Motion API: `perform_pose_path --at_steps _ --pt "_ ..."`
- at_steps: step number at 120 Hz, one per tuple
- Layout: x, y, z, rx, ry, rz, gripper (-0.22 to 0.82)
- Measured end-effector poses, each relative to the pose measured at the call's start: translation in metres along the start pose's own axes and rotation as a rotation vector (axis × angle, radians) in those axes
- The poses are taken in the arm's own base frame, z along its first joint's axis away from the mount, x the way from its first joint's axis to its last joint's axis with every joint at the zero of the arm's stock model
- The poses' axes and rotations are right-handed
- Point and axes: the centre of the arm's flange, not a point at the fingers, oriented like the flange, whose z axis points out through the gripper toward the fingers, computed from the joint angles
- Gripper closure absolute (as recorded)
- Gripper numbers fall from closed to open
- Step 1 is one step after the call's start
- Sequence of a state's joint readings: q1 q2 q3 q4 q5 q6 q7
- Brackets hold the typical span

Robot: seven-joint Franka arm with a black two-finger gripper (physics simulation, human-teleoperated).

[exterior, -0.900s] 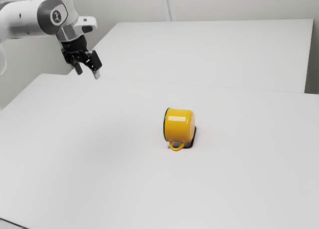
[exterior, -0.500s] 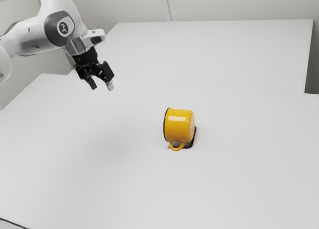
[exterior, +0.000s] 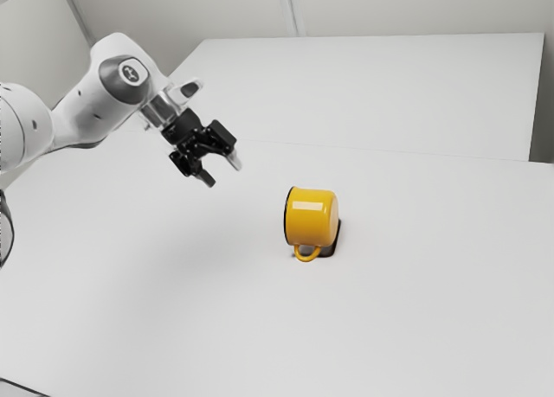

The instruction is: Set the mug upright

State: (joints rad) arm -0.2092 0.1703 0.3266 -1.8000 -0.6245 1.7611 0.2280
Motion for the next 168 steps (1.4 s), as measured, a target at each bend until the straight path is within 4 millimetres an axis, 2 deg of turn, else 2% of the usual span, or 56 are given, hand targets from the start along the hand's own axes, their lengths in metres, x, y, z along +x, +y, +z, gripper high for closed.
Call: perform_pose_path --at_steps 8,33,64,90,121,168 --pt "0.003 -0.007 0.008 -0.056 -0.002 -0.029 0.02" --pt "0.015 -0.049 0.051 -0.238 -0.008 -0.121 0.02" --pt "0.029 -0.065 0.081 -0.334 0.022 -0.082 0.02" --pt "0.034 -0.049 0.108 -0.415 0.019 -0.006 0.02" --pt "0.041 -0.043 0.146 -0.496 0.02 0.011 0.02" --pt "0.047 -0.017 0.17 -0.564 0.063 0.045 0.07"
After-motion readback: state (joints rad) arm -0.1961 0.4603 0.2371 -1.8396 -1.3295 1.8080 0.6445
